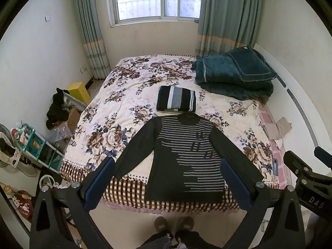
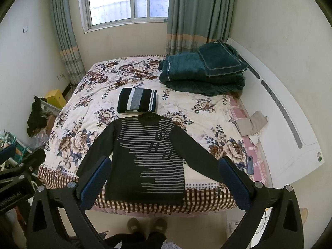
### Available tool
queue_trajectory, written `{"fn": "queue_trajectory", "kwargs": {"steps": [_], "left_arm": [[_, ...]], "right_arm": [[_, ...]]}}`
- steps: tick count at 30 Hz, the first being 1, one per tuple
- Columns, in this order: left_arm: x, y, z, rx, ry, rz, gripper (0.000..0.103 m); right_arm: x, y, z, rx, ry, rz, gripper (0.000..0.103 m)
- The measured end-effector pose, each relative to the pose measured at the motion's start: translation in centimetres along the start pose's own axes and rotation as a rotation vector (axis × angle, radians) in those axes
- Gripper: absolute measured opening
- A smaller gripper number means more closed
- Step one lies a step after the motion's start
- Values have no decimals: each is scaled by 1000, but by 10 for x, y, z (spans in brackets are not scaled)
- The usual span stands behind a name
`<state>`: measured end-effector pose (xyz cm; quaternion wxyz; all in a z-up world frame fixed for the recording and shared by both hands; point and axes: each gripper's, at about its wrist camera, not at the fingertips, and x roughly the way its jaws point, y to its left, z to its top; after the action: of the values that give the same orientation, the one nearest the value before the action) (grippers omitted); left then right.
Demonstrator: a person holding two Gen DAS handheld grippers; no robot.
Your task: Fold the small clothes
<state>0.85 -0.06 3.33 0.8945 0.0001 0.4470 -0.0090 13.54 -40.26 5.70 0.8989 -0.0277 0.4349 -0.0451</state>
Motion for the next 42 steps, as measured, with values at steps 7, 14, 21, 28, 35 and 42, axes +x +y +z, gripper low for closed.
{"fn": "queue_trajectory", "kwargs": {"steps": [7, 14, 21, 28, 35, 42], "left_arm": [[3, 3, -3, 3, -1, -8, 103], [43, 1, 1, 55, -85, 72, 103], [155, 5, -10, 84, -45, 128, 103], [268, -26, -35, 93, 101, 218, 103], [395, -81, -68, 92, 243, 314, 103], [511, -99, -121, 54, 420, 374, 103]], "right_arm": [[2, -3, -6, 3, -1, 2, 103], [27, -13, -2, 61, 24, 4, 103], [119, -96, -16, 293, 159, -124, 103], [227, -265, -90, 587, 287, -299, 101], [413, -465, -197, 860, 439, -207, 97], [634, -527, -310, 941, 667, -95, 97]]}}
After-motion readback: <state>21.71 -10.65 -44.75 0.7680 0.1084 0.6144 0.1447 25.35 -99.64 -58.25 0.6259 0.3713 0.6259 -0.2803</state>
